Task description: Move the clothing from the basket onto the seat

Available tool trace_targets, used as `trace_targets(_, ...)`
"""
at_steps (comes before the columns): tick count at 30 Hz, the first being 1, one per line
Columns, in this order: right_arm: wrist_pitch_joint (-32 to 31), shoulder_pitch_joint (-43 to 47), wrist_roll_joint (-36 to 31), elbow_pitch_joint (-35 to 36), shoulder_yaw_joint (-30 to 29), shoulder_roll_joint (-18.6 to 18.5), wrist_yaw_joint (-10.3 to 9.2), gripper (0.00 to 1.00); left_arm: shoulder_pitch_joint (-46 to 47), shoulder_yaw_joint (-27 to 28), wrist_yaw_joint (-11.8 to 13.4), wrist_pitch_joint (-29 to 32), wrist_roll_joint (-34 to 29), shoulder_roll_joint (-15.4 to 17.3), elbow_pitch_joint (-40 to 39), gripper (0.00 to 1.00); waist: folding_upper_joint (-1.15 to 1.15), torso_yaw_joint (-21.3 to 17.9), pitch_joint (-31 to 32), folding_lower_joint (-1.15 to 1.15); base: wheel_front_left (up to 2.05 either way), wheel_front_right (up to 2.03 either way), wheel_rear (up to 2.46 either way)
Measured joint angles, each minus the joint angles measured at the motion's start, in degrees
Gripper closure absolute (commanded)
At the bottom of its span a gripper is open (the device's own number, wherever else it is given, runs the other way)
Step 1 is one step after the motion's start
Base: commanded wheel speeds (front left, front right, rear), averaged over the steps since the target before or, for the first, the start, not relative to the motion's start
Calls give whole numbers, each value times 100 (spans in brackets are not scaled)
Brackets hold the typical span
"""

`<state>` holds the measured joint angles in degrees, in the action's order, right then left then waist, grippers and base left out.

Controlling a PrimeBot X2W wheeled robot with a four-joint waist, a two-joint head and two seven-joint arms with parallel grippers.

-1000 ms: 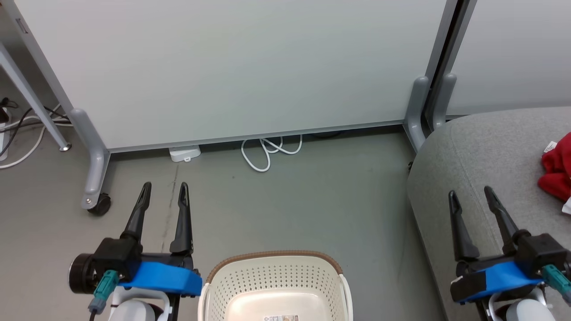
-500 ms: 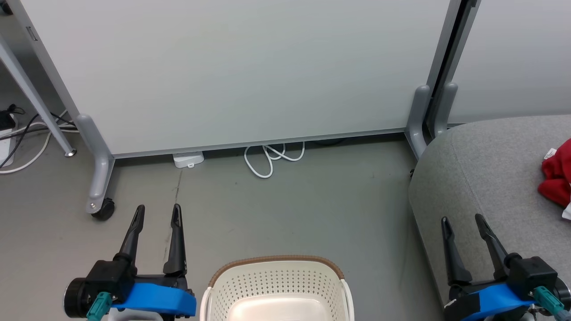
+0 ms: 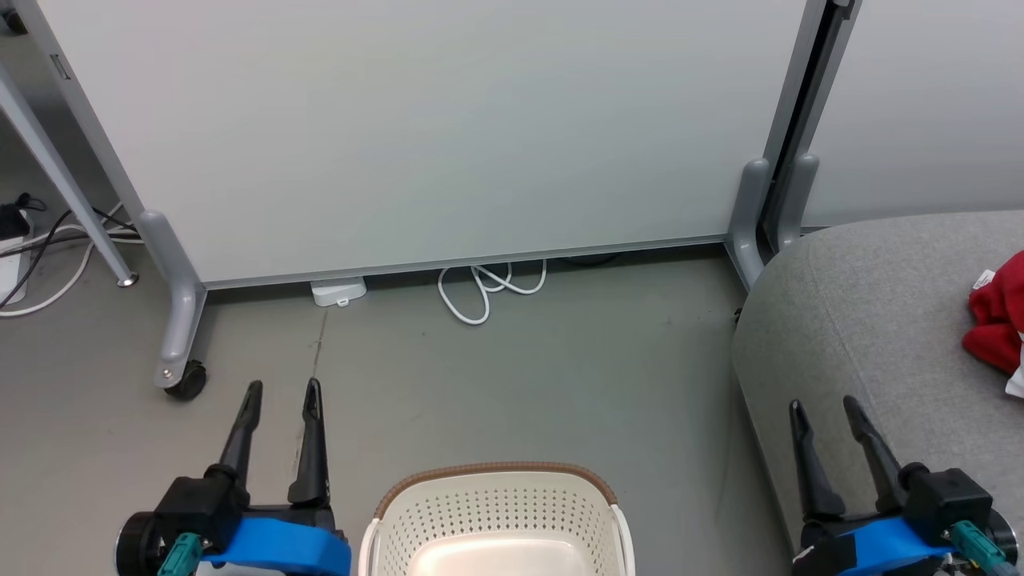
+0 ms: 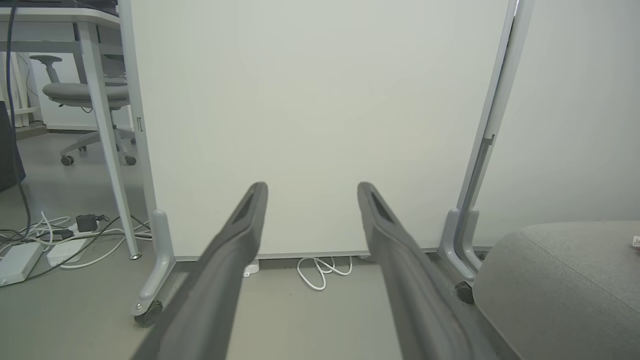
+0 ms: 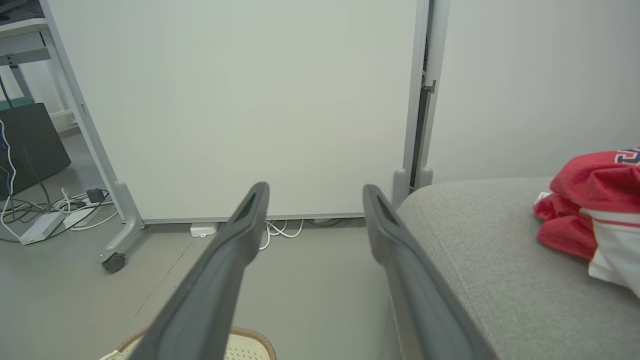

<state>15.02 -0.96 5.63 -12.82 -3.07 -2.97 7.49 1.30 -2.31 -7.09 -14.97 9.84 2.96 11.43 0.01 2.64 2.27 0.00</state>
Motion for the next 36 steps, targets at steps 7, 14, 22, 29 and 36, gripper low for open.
trace_targets(7,-77,119,65,-374,-4,40,0,100,-272,-18,0,45,66,-8,353,100,0,-2,-1,0,0,0,0)
trace_targets(14,-288,114,853,-396,-47,43,0,100,-275,23,0,240,840,-7,359,100,0,-18,-15,0,0,0,0)
trace_targets(22,-482,86,1724,-354,-70,43,0,100,-236,131,0,437,1674,-4,357,100,0,-34,-31,0,0,0,0)
trace_targets(29,-643,48,2423,-326,-93,43,-1,100,-186,180,0,606,2341,-3,353,100,0,-49,-45,0,0,0,0)
trace_targets(36,-798,-1,3056,-309,-114,42,-1,100,-110,240,0,756,2948,-2,344,100,0,-64,-59,0,0,0,0)
